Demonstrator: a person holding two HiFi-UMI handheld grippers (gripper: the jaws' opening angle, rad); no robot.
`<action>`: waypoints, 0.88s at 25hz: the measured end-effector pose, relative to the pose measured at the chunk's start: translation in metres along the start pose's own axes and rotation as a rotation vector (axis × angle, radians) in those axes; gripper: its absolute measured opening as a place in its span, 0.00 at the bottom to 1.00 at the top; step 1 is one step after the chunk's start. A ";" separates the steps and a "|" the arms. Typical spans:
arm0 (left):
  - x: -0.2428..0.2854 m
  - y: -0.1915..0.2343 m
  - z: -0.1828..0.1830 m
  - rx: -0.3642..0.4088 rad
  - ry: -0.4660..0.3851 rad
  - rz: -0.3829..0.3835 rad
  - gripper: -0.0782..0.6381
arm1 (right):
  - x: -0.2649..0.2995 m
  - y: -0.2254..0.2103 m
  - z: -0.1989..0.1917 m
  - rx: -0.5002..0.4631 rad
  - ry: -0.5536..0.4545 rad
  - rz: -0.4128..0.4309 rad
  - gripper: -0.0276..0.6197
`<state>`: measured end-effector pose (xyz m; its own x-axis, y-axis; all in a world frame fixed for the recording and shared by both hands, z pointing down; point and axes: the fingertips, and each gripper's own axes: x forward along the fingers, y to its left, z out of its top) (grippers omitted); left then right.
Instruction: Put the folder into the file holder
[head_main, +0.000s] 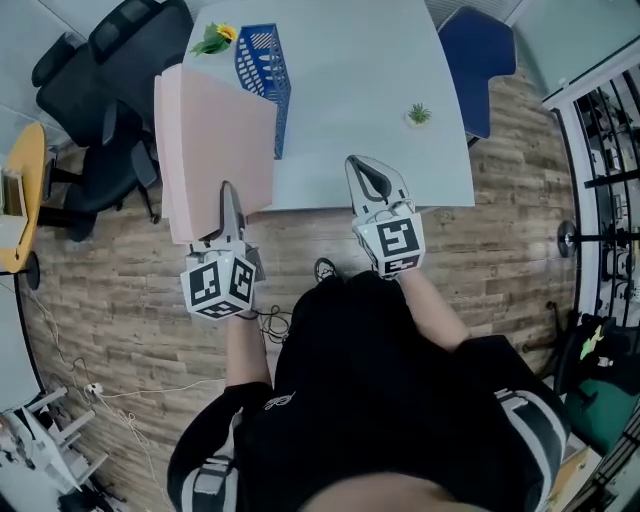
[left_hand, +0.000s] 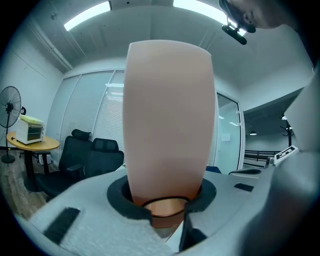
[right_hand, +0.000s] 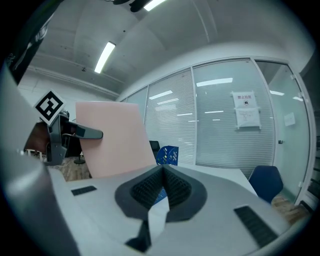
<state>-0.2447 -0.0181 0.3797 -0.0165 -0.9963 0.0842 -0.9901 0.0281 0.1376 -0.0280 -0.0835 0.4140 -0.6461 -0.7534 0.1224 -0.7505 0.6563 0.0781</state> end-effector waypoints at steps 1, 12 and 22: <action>0.005 0.000 -0.001 -0.001 0.004 0.002 0.29 | 0.006 -0.001 0.001 -0.001 0.000 0.007 0.05; 0.061 0.002 -0.004 -0.004 0.014 0.074 0.29 | 0.079 -0.026 0.000 0.000 0.006 0.154 0.05; 0.090 -0.002 0.006 0.031 -0.033 0.195 0.29 | 0.118 -0.054 0.003 -0.019 -0.010 0.311 0.05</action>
<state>-0.2455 -0.1080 0.3807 -0.2126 -0.9743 0.0743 -0.9715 0.2189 0.0911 -0.0640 -0.2076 0.4216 -0.8455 -0.5168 0.1341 -0.5140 0.8558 0.0572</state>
